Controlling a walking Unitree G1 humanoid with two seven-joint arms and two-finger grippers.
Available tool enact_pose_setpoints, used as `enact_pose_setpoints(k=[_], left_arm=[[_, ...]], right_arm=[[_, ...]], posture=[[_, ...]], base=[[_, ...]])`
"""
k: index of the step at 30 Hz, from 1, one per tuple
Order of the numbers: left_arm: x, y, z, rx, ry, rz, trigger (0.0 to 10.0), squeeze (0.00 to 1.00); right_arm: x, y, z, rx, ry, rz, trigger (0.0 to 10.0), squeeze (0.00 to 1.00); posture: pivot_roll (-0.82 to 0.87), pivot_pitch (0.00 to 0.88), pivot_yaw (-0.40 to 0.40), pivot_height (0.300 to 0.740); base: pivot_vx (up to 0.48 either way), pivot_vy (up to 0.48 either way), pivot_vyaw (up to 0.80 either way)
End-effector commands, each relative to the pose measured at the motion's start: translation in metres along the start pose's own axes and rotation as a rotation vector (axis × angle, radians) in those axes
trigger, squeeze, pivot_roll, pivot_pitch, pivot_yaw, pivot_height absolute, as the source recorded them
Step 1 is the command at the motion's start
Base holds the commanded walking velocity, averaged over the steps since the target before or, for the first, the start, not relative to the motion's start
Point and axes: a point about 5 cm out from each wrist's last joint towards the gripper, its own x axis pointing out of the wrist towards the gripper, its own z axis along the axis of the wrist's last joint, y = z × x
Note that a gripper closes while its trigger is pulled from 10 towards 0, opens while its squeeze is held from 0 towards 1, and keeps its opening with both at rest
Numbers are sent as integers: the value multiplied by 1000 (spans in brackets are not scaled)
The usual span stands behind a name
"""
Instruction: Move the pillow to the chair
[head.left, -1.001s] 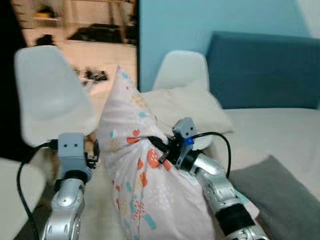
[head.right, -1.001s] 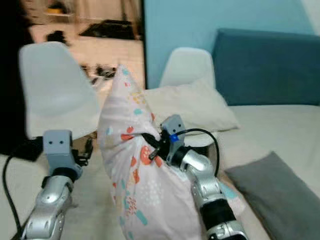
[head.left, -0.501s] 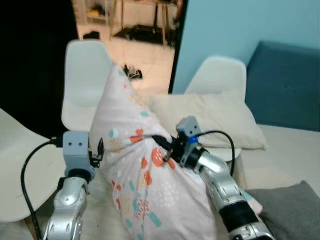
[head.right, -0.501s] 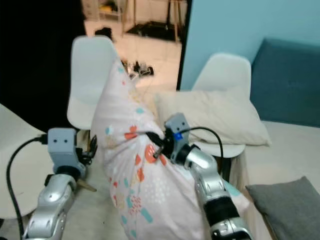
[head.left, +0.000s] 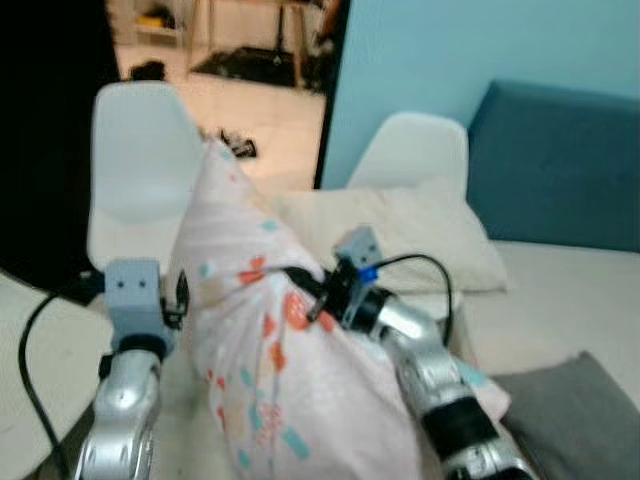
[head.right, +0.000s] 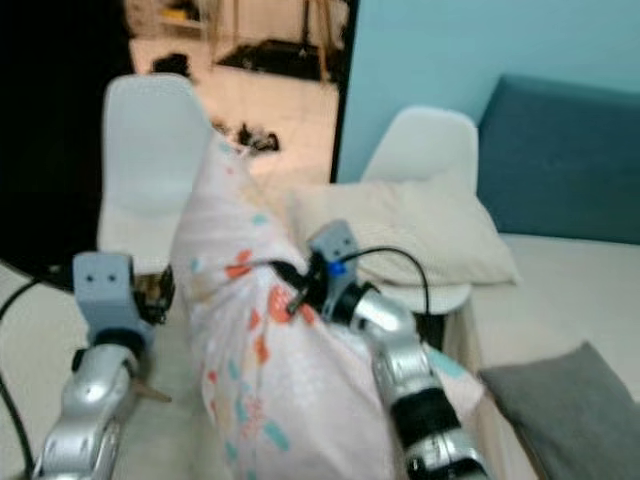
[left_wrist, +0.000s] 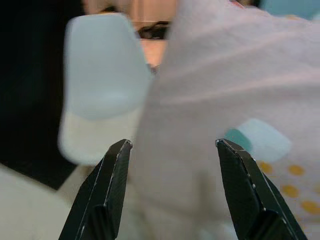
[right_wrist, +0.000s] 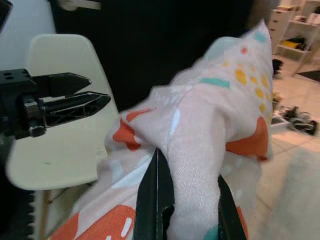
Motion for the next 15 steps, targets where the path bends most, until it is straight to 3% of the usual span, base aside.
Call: enact_pose_setpoints(k=[1,7,15], left_arm=[[-1,-5,1,4,5,-19,10000,0],[-1,-6,1,8,6,-23,10000,0],[1,-6,3,15,-1,-23,10000,0]], right_arm=[[0,-5,14,-51,-64,-9,10000,0],[0,-4,14,-54,-65,-3,10000,0],[1,-4,15,-56,-67,-3,10000,0]], posture=[[-18,0,-83,740],[-18,0,-81,740],[-18,0,-81,740]], base=[[480,0,794],[480,0,794],[480,0,0]])
